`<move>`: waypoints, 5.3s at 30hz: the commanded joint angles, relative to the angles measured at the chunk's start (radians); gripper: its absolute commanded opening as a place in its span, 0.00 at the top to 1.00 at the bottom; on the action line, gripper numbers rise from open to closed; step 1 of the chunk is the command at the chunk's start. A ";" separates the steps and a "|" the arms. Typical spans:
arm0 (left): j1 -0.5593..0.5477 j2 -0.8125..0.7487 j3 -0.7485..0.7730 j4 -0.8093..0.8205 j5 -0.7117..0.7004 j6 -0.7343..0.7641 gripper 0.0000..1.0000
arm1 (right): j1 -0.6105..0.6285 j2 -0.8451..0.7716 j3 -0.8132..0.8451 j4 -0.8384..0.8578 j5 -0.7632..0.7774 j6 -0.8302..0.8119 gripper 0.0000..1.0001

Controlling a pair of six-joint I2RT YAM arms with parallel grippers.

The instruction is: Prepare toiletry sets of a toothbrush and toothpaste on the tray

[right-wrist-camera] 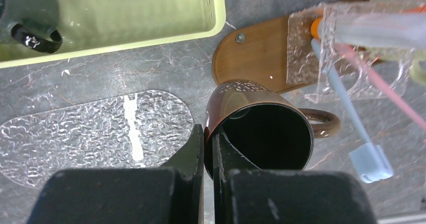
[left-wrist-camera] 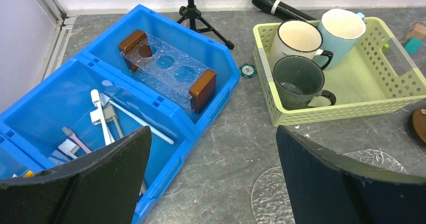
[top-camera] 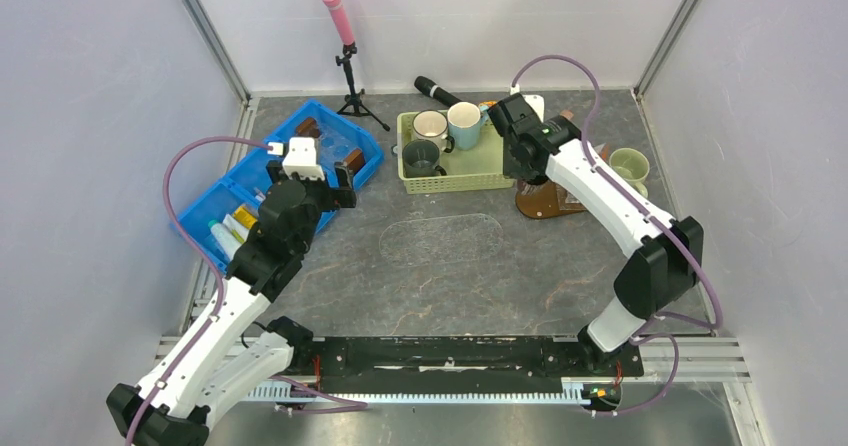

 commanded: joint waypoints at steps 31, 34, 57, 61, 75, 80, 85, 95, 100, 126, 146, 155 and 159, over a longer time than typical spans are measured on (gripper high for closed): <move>-0.001 -0.075 0.019 0.033 0.003 -0.038 0.00 | -0.070 0.212 0.071 -0.170 0.311 0.918 1.00; -0.002 -0.076 0.019 0.033 0.003 -0.037 0.00 | -0.094 0.224 0.080 -0.169 0.296 0.915 1.00; -0.005 -0.063 0.019 0.031 0.000 -0.033 0.00 | -0.166 0.301 0.091 -0.135 0.198 0.905 0.86; -0.004 -0.063 0.019 0.030 -0.001 -0.032 0.00 | -0.166 0.302 0.093 -0.122 0.186 0.894 0.77; -0.004 -0.070 0.019 0.030 -0.006 -0.029 0.00 | -0.166 0.294 0.099 -0.067 0.157 0.873 0.71; -0.005 -0.072 0.019 0.030 -0.006 -0.029 0.00 | -0.166 0.290 0.100 -0.050 0.149 0.870 0.70; -0.004 -0.073 0.019 0.030 -0.007 -0.027 0.00 | -0.166 0.279 0.100 -0.049 0.154 0.872 0.65; -0.004 -0.074 0.019 0.030 -0.006 -0.027 0.00 | -0.166 0.216 0.070 -0.048 0.176 0.873 0.57; -0.004 -0.075 0.021 0.028 -0.006 -0.027 0.00 | -0.166 0.174 0.059 -0.049 0.181 0.859 0.46; -0.004 -0.220 0.165 -0.166 -0.109 0.011 0.00 | -0.167 -0.792 -0.551 0.733 0.293 -0.196 0.02; -0.003 -0.552 0.119 -0.226 -0.248 0.153 0.00 | -0.168 -1.358 -0.928 0.908 0.387 -0.644 0.02; -0.004 -0.635 0.077 -0.215 -0.268 0.169 0.00 | -0.167 -1.423 -0.981 0.954 0.438 -0.651 0.02; -0.004 -0.635 0.077 -0.201 -0.277 0.181 0.00 | -0.168 -1.420 -0.975 0.955 0.433 -0.647 0.02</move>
